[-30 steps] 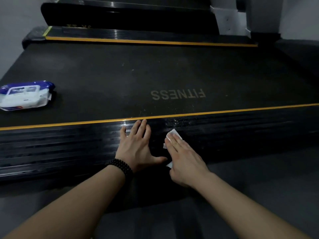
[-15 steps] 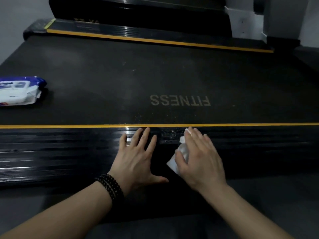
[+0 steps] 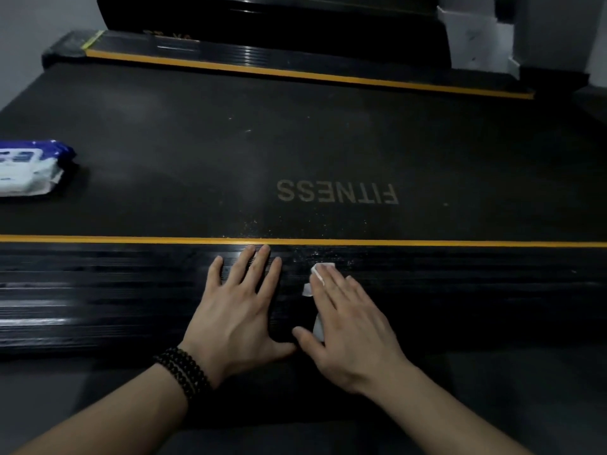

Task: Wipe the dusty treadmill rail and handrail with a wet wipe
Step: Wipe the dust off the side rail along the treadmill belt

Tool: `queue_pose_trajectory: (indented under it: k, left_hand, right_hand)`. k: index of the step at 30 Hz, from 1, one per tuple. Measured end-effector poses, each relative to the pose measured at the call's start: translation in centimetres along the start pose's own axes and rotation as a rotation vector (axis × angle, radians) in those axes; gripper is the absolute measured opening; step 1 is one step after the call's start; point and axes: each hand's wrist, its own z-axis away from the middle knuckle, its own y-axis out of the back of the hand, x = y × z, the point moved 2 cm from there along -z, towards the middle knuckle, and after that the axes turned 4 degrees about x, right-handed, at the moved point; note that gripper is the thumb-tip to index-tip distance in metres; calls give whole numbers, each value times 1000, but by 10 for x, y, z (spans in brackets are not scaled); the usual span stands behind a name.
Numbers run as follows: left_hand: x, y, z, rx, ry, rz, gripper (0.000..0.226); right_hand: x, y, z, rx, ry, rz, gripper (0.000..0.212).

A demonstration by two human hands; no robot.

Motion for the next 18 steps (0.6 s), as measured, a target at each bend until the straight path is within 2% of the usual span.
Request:
queue_pose_trajectory:
  k: [3,9,15,18]
  left_hand:
    - [0,2,-1,-20,13,-13,121]
    - [-3,0,2,-30,29,-23,122]
    - [-2,3,1,-28,31,-14,124]
    - [-3,1,1,-27,21,-20,118]
  right_hand:
    - [-3,-1,-16,32,-43,-21,93]
    - [-11,-1,2,6,82,-39,86]
    - [2,4,-18,25,-21,-4,90]
    - [-17,0,-27,32,33,-38,87]
